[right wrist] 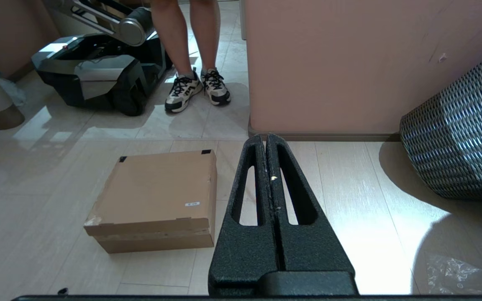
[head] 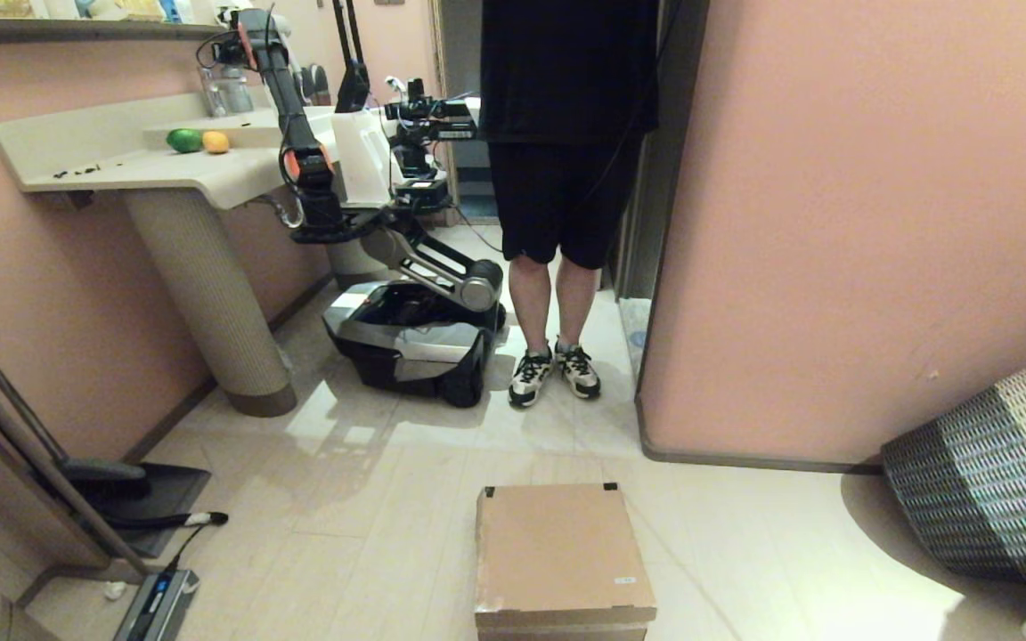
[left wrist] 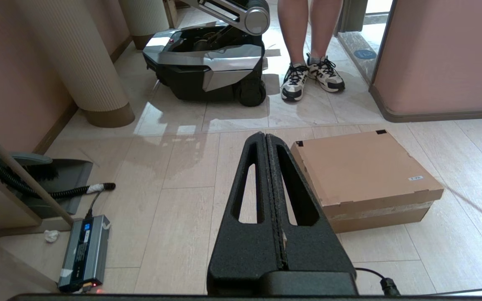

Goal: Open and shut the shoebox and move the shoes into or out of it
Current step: Open the shoe box

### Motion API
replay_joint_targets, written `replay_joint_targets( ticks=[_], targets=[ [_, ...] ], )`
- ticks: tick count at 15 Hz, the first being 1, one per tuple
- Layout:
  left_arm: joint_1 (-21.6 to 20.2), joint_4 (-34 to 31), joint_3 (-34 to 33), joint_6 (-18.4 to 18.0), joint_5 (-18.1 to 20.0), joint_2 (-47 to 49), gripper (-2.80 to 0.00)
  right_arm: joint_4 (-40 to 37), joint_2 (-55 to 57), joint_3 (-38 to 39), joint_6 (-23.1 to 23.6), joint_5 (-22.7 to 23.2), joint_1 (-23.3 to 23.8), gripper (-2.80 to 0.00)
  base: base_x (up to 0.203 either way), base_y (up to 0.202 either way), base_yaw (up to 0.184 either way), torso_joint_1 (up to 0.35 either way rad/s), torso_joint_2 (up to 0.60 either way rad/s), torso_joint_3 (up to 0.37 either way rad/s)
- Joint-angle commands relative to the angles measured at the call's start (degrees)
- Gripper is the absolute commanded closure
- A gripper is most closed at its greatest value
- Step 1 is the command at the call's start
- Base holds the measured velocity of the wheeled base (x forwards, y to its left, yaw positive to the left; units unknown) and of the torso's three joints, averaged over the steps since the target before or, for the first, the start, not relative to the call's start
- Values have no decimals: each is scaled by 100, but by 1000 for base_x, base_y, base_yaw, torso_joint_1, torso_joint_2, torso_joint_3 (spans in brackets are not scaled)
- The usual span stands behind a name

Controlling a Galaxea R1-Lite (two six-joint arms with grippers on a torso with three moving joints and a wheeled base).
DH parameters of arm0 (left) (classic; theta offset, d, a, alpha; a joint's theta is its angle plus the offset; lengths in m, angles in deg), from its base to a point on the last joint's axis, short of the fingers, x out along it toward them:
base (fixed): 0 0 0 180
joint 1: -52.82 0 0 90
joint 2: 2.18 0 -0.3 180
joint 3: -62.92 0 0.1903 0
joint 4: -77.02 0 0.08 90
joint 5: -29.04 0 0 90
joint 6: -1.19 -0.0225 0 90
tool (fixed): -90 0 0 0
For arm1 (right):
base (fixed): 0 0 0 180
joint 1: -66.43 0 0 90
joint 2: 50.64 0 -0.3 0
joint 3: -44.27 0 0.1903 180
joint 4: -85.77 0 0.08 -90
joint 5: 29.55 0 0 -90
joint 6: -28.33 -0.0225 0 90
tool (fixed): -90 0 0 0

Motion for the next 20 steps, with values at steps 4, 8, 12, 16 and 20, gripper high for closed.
replay_joint_targets(
  ticks=[4,8,12,16,20],
  targets=[
    [0,9,0,25,2,-1,0,0,9,0,-2,4,-6,0,0,0,0,2,4,-109],
    [0,9,0,34,-16,-9,0,8,9,0,-2,-5,-6,0,0,0,0,6,3,-184],
    [0,9,0,25,-16,0,0,0,9,0,-2,4,-6,0,0,0,0,2,3,-199],
    [0,9,0,16,-7,0,0,0,9,0,98,30,-5,0,0,0,0,5,2,-200],
    [0,9,0,16,-15,0,0,0,9,0,201,41,3,0,0,0,0,2,6,-196]
  ],
)
